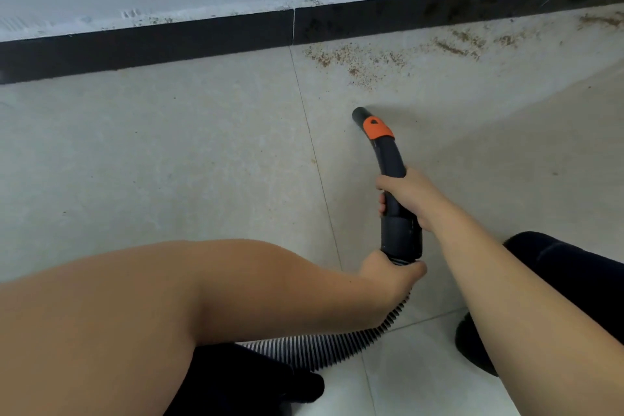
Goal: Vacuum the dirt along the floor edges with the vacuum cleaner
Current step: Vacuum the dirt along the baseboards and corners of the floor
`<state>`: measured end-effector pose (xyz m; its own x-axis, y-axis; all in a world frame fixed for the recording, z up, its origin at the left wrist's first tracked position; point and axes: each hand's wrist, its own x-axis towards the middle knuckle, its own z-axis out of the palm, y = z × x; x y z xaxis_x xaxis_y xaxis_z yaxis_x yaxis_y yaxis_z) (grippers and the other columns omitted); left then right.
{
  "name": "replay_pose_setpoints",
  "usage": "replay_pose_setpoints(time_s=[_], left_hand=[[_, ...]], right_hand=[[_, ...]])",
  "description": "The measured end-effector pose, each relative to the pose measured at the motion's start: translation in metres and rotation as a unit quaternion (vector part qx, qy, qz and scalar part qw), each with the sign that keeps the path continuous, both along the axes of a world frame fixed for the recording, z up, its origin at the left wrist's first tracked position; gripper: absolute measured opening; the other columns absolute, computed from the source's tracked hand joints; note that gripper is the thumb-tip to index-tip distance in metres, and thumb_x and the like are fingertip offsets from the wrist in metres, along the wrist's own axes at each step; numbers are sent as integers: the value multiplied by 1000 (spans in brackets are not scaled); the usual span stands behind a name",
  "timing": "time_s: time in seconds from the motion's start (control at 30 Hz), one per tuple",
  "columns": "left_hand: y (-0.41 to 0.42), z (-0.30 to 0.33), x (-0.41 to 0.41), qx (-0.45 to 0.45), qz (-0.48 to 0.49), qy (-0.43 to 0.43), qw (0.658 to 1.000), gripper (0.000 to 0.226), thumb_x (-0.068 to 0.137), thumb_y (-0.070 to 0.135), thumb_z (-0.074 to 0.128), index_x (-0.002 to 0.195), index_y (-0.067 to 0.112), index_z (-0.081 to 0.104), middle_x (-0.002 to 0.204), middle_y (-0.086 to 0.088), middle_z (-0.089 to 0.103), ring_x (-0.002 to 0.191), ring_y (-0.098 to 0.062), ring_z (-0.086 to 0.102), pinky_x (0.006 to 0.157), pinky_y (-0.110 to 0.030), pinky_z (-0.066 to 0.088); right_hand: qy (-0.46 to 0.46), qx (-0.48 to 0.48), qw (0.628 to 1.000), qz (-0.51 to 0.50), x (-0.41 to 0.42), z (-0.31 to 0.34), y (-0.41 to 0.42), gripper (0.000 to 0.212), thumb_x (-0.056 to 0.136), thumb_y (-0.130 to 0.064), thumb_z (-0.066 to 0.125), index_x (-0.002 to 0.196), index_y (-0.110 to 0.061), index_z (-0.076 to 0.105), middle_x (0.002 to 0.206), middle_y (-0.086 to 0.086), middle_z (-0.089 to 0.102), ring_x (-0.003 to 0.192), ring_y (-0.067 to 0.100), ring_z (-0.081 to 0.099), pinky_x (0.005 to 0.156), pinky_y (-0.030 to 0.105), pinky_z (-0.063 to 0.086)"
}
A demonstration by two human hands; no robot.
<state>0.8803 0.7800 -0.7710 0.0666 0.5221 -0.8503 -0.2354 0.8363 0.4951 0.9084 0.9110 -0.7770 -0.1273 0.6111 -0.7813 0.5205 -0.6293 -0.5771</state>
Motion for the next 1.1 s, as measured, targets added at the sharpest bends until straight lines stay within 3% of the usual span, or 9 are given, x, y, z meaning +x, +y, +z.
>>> replay_pose_setpoints(time_s=[0.27, 0.43, 0.6, 0.67, 0.8, 0.97, 1.1], left_hand=[[-10, 14, 19, -5, -1, -26, 1000, 15, 83, 24, 66, 86, 16, 53, 72, -5, 54, 62, -21, 53, 61, -29, 47], [-5, 7, 5, -5, 47, 6, 999, 13, 83, 23, 65, 88, 17, 55, 71, -4, 56, 64, -21, 55, 64, -30, 49], [18, -8, -26, 22, 68, 49, 996, 11, 84, 22, 64, 86, 19, 54, 70, -5, 56, 62, -21, 54, 63, -29, 49], [23, -11, -33, 21, 98, 52, 994, 10, 83, 22, 63, 86, 18, 55, 68, -4, 56, 58, -18, 54, 58, -26, 49], [21, -13, -33, 4, 140, 58, 988, 20, 81, 26, 66, 92, 11, 59, 70, -7, 57, 59, -20, 56, 63, -32, 51], [20, -11, -17, 14, 65, 30, 997, 12, 82, 21, 64, 87, 17, 55, 69, -6, 55, 61, -21, 53, 62, -30, 48], [32, -4, -3, 28, 21, 29, 999, 24, 82, 24, 66, 101, 16, 55, 74, -5, 56, 61, -20, 53, 60, -28, 48]], right_hand=[[-14, -32, 999, 30, 18, 10, -5, 12, 82, -4, 58, 86, -10, 49, 50, 6, 57, 42, 19, 55, 51, 32, 52], [1, -25, 997, 66, -11, 8, 0, 12, 81, -4, 57, 88, -8, 49, 50, 6, 57, 41, 19, 54, 47, 29, 50], [-8, 29, 999, 21, -45, -1, 24, 15, 81, -3, 55, 93, -6, 47, 59, 10, 54, 42, 19, 53, 47, 27, 50], [1, 28, 999, 45, -60, -3, 28, 16, 81, -3, 56, 93, -6, 47, 59, 10, 54, 41, 18, 54, 45, 25, 49], [5, 20, 993, 118, -79, -5, 23, 17, 80, -8, 57, 90, -14, 46, 58, 7, 58, 40, 17, 57, 46, 26, 51], [-12, 22, 999, 29, -36, -7, 28, 15, 80, -5, 57, 91, -8, 47, 57, 9, 57, 40, 18, 56, 49, 28, 51], [-30, 26, 999, -36, -4, -3, 40, 14, 82, -4, 58, 90, -8, 47, 54, 8, 56, 37, 16, 55, 50, 27, 51]])
